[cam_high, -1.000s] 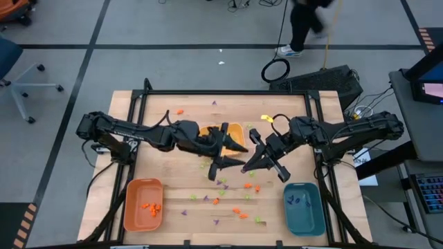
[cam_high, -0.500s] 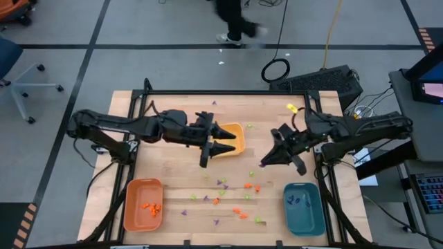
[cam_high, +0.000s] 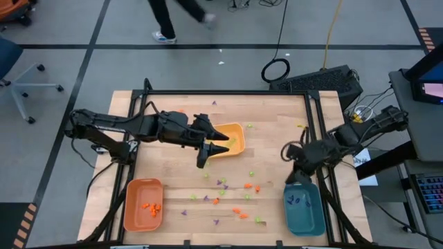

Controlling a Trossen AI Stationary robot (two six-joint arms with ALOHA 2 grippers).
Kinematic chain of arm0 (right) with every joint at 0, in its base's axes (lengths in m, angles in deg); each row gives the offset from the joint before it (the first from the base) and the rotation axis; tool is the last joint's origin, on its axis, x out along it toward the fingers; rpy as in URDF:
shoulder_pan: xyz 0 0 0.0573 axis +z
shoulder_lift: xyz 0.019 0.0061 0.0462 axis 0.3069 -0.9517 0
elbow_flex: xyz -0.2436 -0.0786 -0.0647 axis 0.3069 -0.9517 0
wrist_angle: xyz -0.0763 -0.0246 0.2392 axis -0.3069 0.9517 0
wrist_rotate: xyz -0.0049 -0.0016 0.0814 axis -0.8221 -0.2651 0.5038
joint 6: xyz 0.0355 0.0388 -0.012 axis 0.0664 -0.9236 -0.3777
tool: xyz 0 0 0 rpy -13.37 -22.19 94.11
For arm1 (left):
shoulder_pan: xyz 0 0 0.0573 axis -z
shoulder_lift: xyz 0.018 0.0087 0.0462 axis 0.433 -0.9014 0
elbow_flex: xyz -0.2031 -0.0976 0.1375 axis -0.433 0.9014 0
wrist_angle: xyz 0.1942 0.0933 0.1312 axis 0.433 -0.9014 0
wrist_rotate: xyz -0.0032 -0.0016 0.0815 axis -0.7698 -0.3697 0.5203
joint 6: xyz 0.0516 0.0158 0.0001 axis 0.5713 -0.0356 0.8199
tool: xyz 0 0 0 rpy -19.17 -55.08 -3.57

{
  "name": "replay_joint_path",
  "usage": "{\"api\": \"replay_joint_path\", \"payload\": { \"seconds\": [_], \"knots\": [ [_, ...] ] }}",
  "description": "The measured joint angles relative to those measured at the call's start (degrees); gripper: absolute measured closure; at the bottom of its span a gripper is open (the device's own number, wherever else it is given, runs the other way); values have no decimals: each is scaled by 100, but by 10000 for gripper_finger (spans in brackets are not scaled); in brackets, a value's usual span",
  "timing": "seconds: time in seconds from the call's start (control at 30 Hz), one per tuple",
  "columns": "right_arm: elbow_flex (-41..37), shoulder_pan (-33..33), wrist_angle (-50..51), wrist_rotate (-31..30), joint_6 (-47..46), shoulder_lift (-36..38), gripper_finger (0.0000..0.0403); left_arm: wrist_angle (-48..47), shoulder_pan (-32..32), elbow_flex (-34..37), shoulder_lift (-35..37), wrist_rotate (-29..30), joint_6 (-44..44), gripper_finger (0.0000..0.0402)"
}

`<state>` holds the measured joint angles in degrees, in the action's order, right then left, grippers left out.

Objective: Sort Halloween decoration
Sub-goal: Put the violet witch hat toy into the blue bin

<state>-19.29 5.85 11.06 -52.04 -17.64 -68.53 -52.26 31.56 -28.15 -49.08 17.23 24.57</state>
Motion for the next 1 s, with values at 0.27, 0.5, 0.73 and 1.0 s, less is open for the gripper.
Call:
{"api": "replay_joint_path", "payload": {
  "seconds": [0.27,0.5,0.73,1.0],
  "knots": [
    [-3,959,1405,-472,-834,-41,403,-444,11,0,-1,-2,-138,194],
    [-470,1666,1460,-627,-1782,-219,403,-914,11,0,-1,-24,-287,194],
    [-1251,2219,1297,-640,-2318,-590,403,-1122,22,0,-3,-55,-299,194],
    [-1796,2776,247,-799,-2756,-1039,403,-1262,22,0,-3,-107,-448,194]
  ]
}}
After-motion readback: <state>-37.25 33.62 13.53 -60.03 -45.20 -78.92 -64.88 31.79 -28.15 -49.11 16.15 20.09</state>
